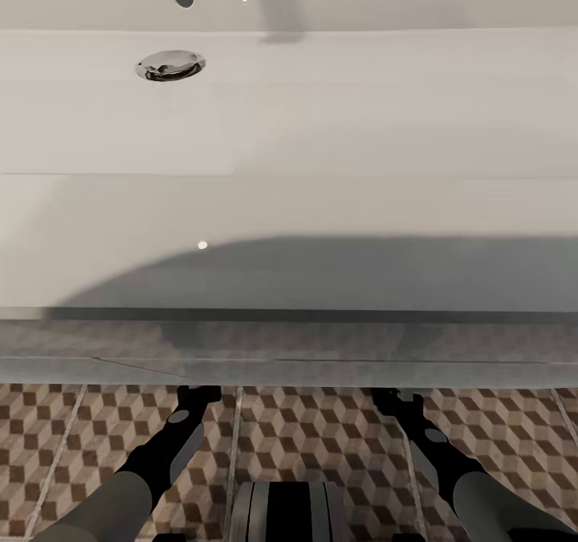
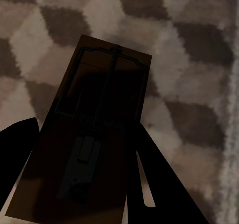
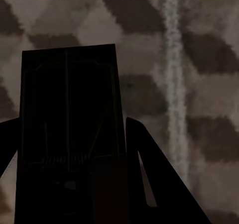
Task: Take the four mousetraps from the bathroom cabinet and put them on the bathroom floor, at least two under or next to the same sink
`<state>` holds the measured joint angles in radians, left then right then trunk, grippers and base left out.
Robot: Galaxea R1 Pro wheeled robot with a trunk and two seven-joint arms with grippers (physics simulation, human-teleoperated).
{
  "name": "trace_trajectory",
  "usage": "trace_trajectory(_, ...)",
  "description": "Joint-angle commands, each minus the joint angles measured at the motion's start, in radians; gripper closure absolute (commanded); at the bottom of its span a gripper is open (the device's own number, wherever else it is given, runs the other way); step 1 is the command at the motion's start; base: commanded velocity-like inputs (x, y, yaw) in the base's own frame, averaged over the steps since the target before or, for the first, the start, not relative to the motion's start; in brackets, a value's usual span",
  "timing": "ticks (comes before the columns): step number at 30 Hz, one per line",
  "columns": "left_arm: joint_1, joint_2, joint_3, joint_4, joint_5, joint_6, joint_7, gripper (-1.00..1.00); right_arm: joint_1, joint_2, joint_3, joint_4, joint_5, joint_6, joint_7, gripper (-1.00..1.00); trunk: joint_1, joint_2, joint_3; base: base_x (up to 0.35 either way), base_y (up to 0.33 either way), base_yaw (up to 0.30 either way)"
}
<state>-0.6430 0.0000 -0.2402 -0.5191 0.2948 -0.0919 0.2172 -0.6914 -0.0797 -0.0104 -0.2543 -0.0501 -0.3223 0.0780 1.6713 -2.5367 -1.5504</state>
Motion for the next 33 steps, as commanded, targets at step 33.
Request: trace_trajectory(33,0.000,0.009,-0.009,0.039,0.003,-0.001,0.016,1.00,0.000,-0.002,-0.005,0.000,-0.001,-0.008,0.015,1.00,0.000,0.000,0.000,0.000,0.000,0.000)
